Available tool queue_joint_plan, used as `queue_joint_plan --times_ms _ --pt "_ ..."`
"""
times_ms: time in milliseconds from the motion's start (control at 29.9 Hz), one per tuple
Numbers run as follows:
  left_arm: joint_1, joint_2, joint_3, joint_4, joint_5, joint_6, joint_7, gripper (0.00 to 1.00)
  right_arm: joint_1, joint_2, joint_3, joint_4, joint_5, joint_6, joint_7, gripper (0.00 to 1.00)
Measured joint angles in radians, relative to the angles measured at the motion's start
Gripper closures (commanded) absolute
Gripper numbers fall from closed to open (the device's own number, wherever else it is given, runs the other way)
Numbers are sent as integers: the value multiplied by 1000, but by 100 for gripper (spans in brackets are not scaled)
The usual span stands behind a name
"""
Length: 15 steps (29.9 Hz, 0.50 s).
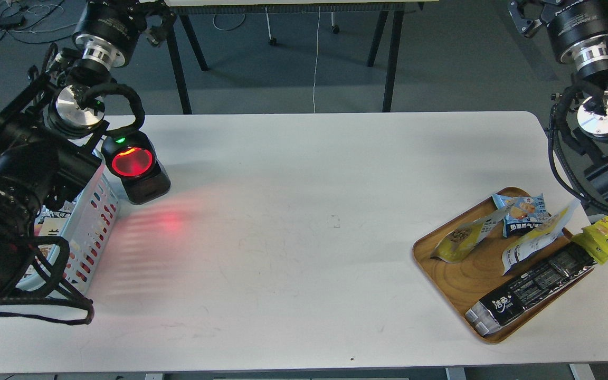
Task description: Scan snack and place in basket
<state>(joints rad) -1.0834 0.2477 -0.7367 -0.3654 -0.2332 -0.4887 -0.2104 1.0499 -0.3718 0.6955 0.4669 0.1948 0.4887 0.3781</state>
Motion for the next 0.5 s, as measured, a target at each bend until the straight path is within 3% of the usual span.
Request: queue_joint_plan --times_ms 267,501 --pt "0 5 -2 1 -1 0 -4 1 -11 0 -14 1 -11 0 -1 2" --pt "-3 9 -8 -2 -3 0 -4 1 147 -141 -274 136 -208 0 44 2"
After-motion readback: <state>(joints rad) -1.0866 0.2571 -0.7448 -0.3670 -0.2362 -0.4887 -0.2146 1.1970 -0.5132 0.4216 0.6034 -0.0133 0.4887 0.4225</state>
